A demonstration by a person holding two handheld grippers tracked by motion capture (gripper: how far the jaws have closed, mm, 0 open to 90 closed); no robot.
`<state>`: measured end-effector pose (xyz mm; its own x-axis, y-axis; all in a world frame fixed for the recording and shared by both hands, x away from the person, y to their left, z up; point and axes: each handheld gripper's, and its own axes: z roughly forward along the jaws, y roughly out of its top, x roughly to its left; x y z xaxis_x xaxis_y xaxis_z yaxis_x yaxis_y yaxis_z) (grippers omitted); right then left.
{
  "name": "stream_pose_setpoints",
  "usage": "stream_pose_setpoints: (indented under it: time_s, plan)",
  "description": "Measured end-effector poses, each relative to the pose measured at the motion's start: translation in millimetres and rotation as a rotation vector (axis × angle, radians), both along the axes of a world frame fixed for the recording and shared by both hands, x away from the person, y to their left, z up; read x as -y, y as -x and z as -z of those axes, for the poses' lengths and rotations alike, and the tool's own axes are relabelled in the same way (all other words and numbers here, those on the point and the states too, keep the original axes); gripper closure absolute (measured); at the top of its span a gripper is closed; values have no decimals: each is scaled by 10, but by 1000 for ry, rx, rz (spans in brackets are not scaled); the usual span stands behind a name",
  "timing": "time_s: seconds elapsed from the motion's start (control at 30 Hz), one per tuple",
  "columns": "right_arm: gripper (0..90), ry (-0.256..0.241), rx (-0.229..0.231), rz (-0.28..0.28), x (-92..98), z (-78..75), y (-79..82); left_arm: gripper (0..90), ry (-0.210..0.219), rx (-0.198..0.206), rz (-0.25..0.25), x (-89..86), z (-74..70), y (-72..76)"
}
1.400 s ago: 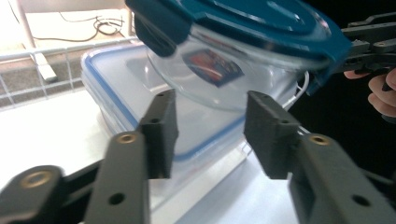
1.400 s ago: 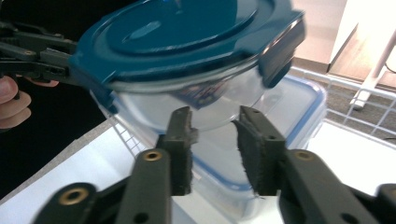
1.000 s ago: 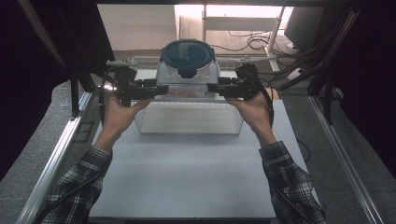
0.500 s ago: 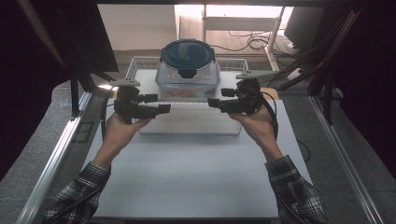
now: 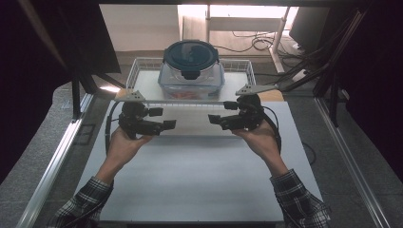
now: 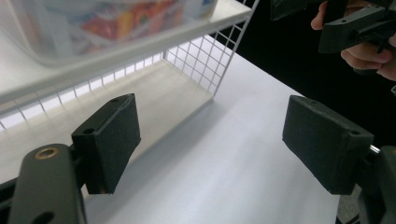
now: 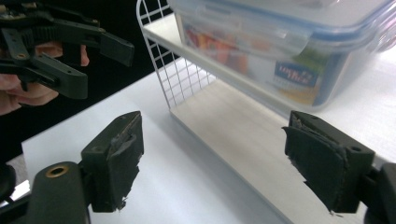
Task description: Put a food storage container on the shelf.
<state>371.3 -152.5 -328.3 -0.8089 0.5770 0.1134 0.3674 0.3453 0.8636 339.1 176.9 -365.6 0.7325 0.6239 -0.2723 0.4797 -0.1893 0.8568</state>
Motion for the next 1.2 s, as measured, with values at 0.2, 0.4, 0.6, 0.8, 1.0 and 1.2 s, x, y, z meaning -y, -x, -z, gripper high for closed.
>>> stream_pose_setpoints:
  time_s: [0.2,0.4,0.6,0.8,1.0,1.2]
  plan:
    - [133,32,-6,-7,8,129,103,156,0,-25,20,41,164,66]
    - [80,47,-7,-12,41,276,197,121,-25,-35,29,79,308,168]
    - [41,78,-1,-14,80,422,304,92,-45,-27,33,90,407,276]
    - [28,89,7,-20,128,534,421,70,-57,-12,26,102,531,406]
    - [17,93,7,-20,182,682,517,65,-58,-22,17,113,747,510]
    - [3,108,5,6,225,838,599,60,-70,-13,7,114,907,607]
